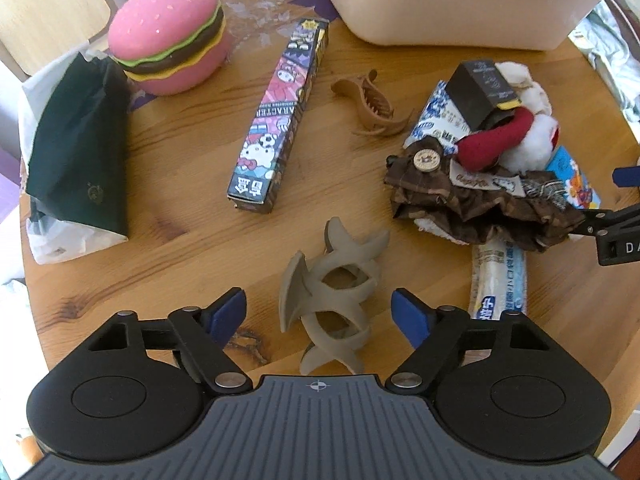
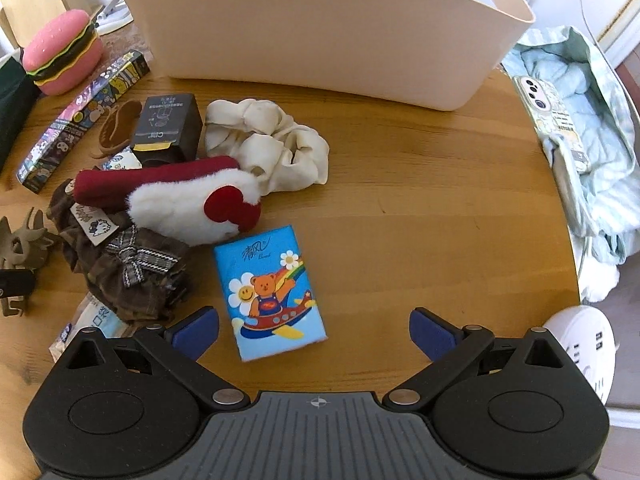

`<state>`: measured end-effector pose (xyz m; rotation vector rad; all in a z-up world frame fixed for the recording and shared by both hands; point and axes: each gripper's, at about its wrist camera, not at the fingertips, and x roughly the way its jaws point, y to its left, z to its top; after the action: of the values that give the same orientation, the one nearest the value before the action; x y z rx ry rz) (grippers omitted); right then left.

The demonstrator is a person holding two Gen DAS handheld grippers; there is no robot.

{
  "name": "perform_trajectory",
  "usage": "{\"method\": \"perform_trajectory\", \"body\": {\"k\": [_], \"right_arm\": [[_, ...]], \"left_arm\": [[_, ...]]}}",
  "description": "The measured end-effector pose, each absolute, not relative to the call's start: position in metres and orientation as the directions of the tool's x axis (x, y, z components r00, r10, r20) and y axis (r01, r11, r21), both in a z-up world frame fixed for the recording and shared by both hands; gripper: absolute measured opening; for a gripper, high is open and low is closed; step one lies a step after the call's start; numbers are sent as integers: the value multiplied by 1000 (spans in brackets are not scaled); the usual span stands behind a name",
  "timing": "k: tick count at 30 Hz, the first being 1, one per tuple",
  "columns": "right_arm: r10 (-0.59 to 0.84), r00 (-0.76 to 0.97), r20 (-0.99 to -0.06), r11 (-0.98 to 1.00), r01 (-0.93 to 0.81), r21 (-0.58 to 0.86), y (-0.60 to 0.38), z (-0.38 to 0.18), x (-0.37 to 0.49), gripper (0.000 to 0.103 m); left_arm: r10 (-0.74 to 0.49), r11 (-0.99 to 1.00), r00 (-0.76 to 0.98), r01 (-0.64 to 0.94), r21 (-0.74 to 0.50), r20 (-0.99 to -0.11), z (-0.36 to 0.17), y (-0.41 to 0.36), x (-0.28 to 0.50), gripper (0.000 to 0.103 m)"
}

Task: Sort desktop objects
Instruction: 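Move both tools toward the grey hair clip and blue bear tissue pack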

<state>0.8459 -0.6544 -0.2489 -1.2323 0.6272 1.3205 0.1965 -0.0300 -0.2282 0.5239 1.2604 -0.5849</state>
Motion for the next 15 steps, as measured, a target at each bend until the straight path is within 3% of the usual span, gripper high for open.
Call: {"method": "perform_trajectory", "body": {"k": [10,15], "right_arm": [[336,180,-924,-202,-945,-257,-655,-265,850,101],[339,163,-927,-193,-952,-238,-661,-268,851,103]], "left_arm": [[-123,707,191,705,49,-974,-240,-24,195,81],[-123,653,169,756,49,-978,-242,-28,192,89]]}}
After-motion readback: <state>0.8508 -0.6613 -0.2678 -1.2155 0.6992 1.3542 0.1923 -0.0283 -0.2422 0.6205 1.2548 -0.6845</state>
